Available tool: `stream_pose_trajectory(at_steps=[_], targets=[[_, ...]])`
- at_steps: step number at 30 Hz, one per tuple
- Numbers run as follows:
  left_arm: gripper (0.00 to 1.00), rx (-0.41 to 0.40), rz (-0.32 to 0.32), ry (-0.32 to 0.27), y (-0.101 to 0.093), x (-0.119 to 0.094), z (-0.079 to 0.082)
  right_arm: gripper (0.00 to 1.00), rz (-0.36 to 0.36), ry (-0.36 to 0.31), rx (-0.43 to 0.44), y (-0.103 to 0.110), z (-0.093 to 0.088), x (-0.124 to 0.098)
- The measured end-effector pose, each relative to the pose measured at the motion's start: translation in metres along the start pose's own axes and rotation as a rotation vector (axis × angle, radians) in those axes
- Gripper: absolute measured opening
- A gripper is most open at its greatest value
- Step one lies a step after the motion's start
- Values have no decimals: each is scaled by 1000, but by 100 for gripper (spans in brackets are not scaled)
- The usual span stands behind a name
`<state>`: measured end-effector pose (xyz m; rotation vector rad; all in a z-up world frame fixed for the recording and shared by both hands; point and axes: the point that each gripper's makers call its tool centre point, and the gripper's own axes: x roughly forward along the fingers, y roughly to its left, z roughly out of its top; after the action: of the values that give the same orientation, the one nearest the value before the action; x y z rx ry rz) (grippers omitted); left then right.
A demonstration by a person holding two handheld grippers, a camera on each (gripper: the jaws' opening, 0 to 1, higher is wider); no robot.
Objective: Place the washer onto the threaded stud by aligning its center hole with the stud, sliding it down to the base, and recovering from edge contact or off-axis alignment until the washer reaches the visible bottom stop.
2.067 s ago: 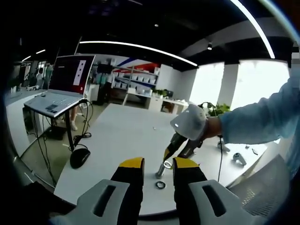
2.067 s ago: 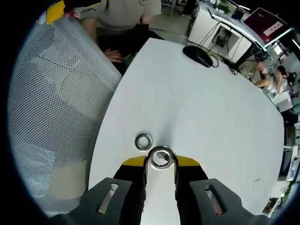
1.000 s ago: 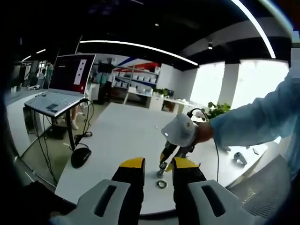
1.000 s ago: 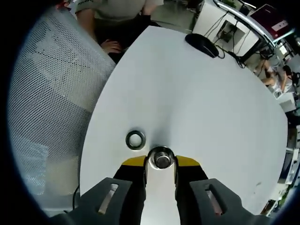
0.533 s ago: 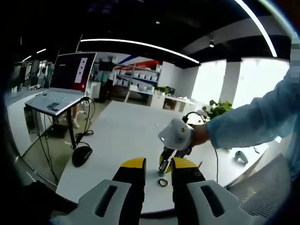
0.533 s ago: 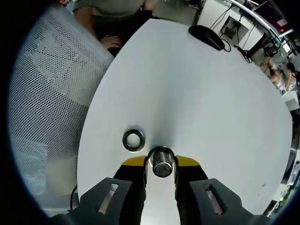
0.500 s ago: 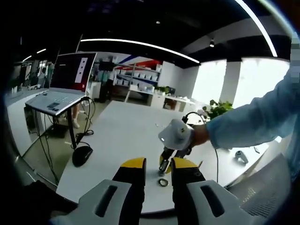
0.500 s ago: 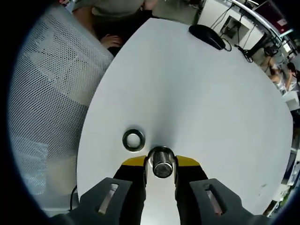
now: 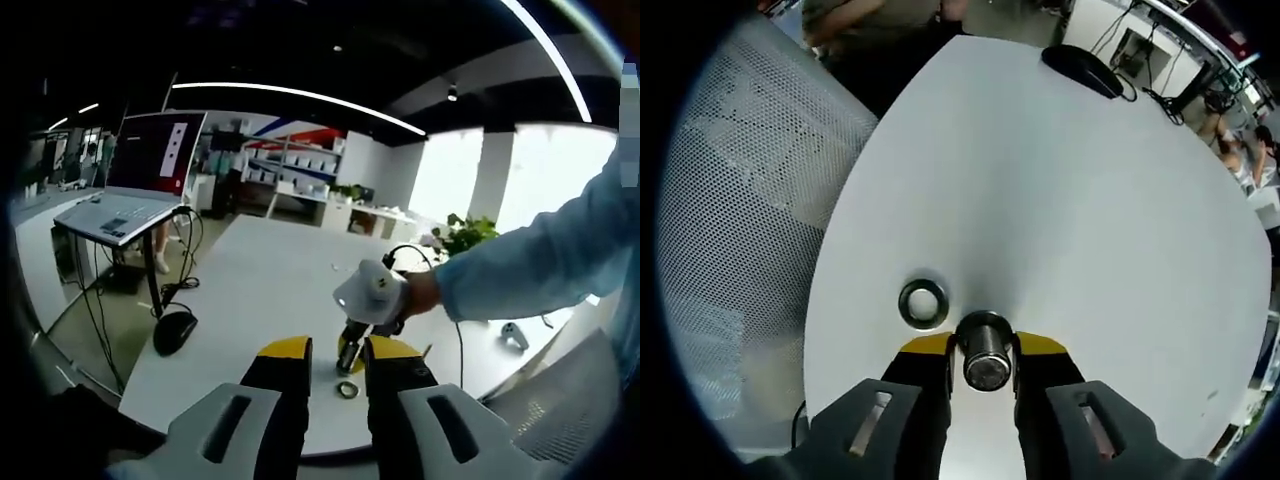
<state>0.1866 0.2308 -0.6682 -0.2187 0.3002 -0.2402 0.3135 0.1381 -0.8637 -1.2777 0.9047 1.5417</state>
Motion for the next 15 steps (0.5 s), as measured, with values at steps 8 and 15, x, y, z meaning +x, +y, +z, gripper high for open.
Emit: stream_pose_trajectory(at_steps=[8, 15], targets=[[18, 0, 0, 3, 0, 0, 0, 35, -36, -94, 89, -2, 6, -18], [18, 0, 0, 3, 0, 0, 0, 35, -77, -186, 89, -1, 12, -43]])
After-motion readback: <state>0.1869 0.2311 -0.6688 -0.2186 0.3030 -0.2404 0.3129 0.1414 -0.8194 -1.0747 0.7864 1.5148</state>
